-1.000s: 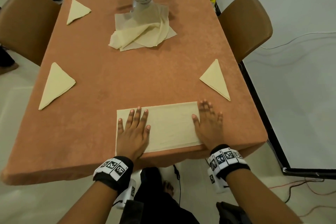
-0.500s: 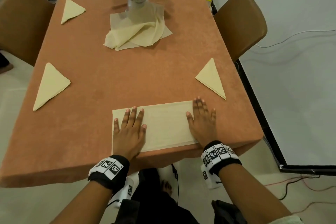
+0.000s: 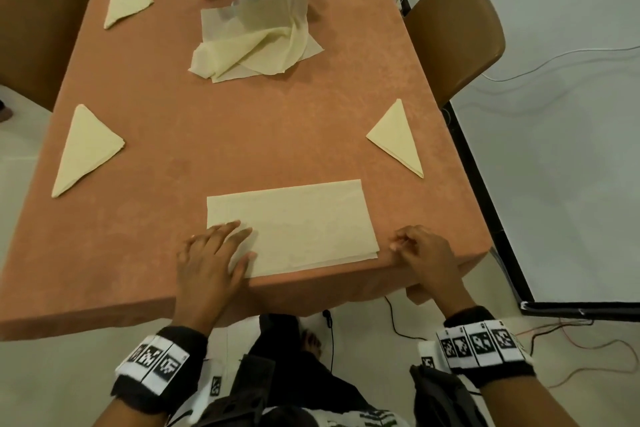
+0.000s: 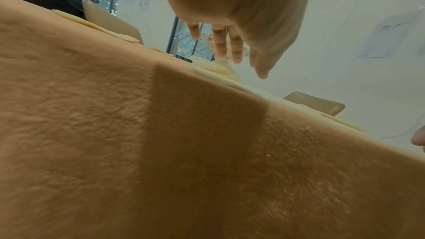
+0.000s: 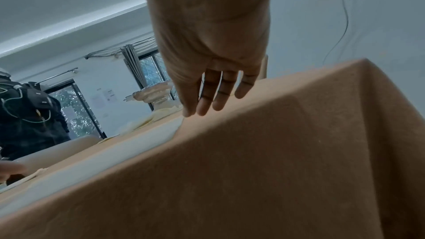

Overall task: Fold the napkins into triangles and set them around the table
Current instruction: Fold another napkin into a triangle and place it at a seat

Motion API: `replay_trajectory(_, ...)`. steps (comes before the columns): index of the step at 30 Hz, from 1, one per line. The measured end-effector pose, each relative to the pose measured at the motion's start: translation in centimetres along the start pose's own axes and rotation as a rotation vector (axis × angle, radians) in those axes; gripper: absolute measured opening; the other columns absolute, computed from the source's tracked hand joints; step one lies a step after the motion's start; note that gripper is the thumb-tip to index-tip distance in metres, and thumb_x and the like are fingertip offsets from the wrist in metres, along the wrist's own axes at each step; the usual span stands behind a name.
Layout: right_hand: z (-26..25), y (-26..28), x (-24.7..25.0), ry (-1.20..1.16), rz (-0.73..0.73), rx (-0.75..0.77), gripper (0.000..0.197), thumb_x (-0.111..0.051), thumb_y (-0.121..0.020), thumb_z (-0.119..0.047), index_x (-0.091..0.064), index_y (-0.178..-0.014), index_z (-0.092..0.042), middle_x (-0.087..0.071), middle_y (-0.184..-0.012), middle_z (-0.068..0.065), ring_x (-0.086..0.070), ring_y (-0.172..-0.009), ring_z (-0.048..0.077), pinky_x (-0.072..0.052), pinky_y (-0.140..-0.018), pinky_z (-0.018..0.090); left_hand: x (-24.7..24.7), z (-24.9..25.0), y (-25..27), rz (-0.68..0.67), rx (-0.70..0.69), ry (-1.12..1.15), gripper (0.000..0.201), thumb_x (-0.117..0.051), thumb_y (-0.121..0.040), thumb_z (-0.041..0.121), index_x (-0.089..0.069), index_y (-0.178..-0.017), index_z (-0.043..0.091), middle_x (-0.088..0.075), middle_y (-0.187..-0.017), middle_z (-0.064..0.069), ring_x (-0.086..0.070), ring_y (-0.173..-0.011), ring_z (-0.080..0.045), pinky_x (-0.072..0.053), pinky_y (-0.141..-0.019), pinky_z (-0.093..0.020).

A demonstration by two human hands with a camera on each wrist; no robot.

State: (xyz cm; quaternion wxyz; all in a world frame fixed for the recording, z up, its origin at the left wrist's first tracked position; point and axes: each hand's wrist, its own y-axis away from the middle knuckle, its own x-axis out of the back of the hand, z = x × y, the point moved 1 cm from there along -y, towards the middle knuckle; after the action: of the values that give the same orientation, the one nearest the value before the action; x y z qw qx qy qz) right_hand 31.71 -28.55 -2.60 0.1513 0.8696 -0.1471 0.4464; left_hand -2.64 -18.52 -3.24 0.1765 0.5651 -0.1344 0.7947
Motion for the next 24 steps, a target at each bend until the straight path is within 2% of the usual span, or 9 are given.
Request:
replay_trajectory(2,0.3,0.7,-0.7,0.022,0.004,0.111,0.015,-0.068,-0.082,-0.025,-0.07,-0.095,-0.016,-0.066,-0.091,-0.002,-0.057,-0.087,0.017,-0.044,-0.075,0.034,0.6,-1.1,1.6,0.029,0.023,-0.008,0.046,-0.038,-0.087,0.051,-0.063,-0.118,0.028,-0.06,-0.124,0.003,-0.051,-0.11,-0.023,-0.031,-0.092,-0.046)
replay_trajectory(4,0.2,1.1,-1.7,0.084,0.029,0.218,0.024,-0.061,-0.082,-0.035,-0.07,-0.096,-0.017,-0.064,-0.088,-0.004,-0.054,-0.084,0.014,-0.039,-0.071,0.033,0.7,-2.3,2.8,0.021,0.02,-0.013,0.046,-0.04,-0.085,0.052,-0.068,-0.112,0.028,-0.062,-0.12,0.002,-0.05,-0.108,-0.025,-0.031,-0.091,-0.046)
replay_trajectory(7,-0.6,1.0,-2.6,0.193,0.095,0.325,0.028,-0.048,-0.085,-0.037,-0.07,-0.088,-0.021,-0.062,-0.081,-0.006,-0.056,-0.077,0.018,-0.036,-0.067,0.031,0.6,-3.5,3.5,-0.016,-0.021,-0.035,0.043,-0.042,-0.084,0.053,-0.072,-0.106,0.03,-0.062,-0.119,0.003,-0.05,-0.108,-0.026,-0.032,-0.088,-0.047)
replay_trajectory(13,-1.2,0.9,-2.3,0.213,0.191,0.403,0.025,-0.046,-0.088,-0.031,-0.067,-0.083,-0.018,-0.061,-0.077,-0.004,-0.054,-0.073,0.019,-0.032,-0.065,0.028,0.7,-3.6,3.4,0.043,-0.057,-0.039,0.036,-0.044,-0.083,0.047,-0.074,-0.088,0.029,-0.066,-0.111,0.005,-0.051,-0.101,-0.024,-0.031,-0.082,-0.042)
replay_trajectory(18,-1.3,1.9,-2.1,0.195,0.23,0.442,0.023,-0.048,-0.089,-0.029,-0.067,-0.085,-0.017,-0.06,-0.078,-0.004,-0.049,-0.074,0.017,-0.034,-0.064,0.03,0.5,-3.8,3.5,0.097,-0.071,-0.046,0.035,-0.045,-0.084,0.046,-0.074,-0.086,0.026,-0.067,-0.109,0.004,-0.05,-0.101,-0.021,-0.031,-0.086,-0.042)
replay_trajectory(20,-1.2,2.3,-2.3,0.196,0.246,0.454,0.022,-0.049,-0.089,-0.029,-0.067,-0.085,-0.017,-0.061,-0.078,-0.004,-0.05,-0.074,0.018,-0.035,-0.063,0.032,0.7,-3.9,3.6,0.125,-0.073,-0.039,0.039,-0.043,-0.087,0.049,-0.074,-0.087,0.026,-0.067,-0.11,0.004,-0.051,-0.102,-0.022,-0.03,-0.088,-0.043)
replay_trajectory(24,-1.6,2.8,-2.3,0.191,0.291,0.491,0.02,-0.052,-0.088,-0.027,-0.068,-0.085,-0.016,-0.061,-0.079,-0.003,-0.051,-0.074,0.018,-0.037,-0.063,0.032,0.9,-4.2,3.8,0.138,-0.08,-0.032,0.061,-0.023,-0.095,0.061,-0.073,-0.088,0.027,-0.066,-0.113,0.003,-0.053,-0.104,-0.024,-0.029,-0.09,-0.044)
